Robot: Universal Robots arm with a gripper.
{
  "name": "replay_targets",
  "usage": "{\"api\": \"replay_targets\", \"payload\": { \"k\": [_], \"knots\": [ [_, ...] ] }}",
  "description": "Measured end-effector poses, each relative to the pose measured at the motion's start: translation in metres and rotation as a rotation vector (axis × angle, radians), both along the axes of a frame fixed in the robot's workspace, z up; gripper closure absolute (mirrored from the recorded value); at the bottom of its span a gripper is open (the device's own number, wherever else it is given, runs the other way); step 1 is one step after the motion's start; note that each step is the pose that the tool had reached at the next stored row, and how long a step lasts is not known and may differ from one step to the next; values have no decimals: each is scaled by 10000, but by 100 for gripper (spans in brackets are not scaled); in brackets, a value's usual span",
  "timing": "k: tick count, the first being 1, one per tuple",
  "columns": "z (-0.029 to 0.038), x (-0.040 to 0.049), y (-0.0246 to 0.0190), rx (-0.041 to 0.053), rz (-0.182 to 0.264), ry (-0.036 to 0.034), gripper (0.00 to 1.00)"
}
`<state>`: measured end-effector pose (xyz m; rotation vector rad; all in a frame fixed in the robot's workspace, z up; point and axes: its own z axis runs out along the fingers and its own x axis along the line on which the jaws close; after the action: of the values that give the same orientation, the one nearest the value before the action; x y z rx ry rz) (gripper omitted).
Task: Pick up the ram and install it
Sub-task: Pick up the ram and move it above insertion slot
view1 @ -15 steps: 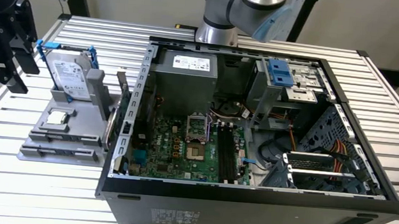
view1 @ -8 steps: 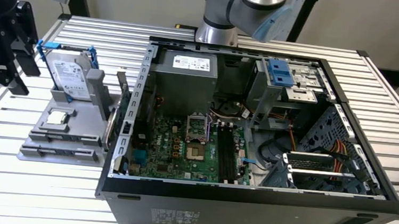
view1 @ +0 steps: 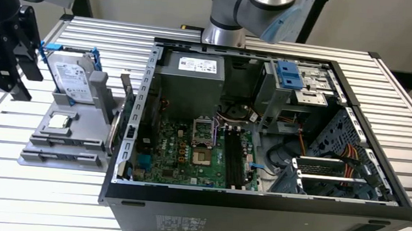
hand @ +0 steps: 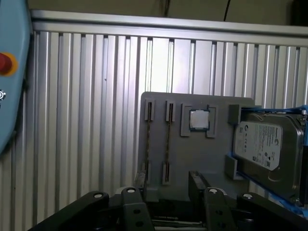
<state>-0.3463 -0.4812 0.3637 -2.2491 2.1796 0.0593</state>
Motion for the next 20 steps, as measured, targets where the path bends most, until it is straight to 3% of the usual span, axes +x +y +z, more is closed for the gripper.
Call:
{"api": "replay_targets", "payload": {
  "k": [20],
  "knots": [
    [-148, 0, -4, -8, -8, 0, 0]
  ]
}}
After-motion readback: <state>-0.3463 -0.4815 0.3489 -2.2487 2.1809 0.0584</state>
